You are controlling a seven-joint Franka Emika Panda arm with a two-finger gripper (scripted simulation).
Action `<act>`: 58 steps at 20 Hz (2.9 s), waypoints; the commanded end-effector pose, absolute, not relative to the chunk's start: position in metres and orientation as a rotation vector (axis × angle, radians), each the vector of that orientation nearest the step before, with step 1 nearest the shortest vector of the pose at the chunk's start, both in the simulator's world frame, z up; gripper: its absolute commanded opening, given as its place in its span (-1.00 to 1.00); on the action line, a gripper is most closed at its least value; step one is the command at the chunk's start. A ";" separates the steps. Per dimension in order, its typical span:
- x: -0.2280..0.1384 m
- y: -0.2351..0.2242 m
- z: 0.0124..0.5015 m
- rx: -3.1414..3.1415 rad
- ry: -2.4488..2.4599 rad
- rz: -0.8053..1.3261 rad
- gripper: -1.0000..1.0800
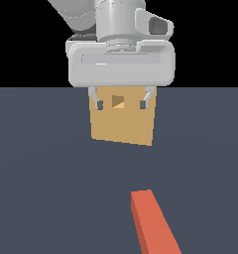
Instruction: Insert the peg into the horizontal hole in a box.
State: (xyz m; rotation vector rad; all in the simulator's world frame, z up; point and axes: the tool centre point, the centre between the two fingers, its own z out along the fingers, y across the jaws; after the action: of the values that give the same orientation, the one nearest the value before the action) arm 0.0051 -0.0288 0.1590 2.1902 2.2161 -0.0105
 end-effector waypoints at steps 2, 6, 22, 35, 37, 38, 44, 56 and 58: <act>0.007 -0.048 0.153 2.183 2.225 -0.011 0.92; 0.010 -0.078 0.143 2.168 2.243 -0.009 0.92; 0.039 -0.232 0.089 2.092 2.335 -0.002 0.92; 0.056 -0.288 0.069 2.063 2.368 0.000 0.92; 0.057 -0.291 0.068 2.062 2.370 0.000 0.92; 0.057 -0.292 0.068 2.062 2.370 0.000 0.92; 0.057 -0.293 0.066 2.062 2.370 0.000 0.92; 0.058 -0.295 0.018 2.059 2.372 0.000 0.92; 0.059 -0.295 0.017 2.059 2.372 0.000 0.92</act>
State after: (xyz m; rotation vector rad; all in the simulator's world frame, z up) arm 0.0579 -0.2947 0.0180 2.0612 2.3738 -0.0010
